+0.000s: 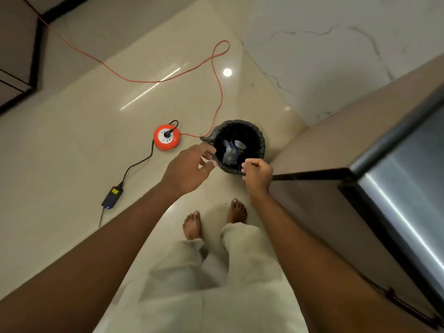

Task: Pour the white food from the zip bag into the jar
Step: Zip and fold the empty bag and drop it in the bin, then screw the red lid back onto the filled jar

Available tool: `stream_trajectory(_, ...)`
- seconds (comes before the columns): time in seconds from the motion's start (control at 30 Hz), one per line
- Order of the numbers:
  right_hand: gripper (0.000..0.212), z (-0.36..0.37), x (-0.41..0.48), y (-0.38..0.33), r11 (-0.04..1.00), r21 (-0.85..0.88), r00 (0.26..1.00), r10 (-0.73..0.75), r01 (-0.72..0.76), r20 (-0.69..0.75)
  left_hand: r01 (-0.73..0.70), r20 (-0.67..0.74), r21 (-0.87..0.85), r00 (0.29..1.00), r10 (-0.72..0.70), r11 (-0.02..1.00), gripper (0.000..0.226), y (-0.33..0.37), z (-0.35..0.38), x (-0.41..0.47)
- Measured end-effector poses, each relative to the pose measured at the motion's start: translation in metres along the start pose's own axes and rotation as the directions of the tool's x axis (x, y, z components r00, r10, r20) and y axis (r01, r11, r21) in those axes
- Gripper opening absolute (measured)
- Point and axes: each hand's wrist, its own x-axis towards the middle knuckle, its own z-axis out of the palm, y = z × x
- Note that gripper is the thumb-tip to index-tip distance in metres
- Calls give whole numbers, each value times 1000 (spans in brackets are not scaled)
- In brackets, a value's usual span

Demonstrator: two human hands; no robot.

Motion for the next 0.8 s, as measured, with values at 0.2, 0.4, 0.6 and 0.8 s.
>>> stream_trajectory(0.2,15,-83,-128,-81,923,-22,922,-384,385,52,-114,-73,62,990,119,991,30,81,-31,-90)
stream_trajectory(0.4,6,-177,-201,-107,768,-179,760,-637,615,-128,-410,2,215,908,419,887,32,153,-18,-122)
stream_trajectory(0.6,7,-292,-220,-79,743,-391,580,-669,543,-465,-674,159,247,737,657,697,30,246,41,-129)
stream_trajectory(0.8,10,-423,-212,-17,797,-488,551,-600,355,-580,-839,266,230,541,798,492,31,344,140,-151)
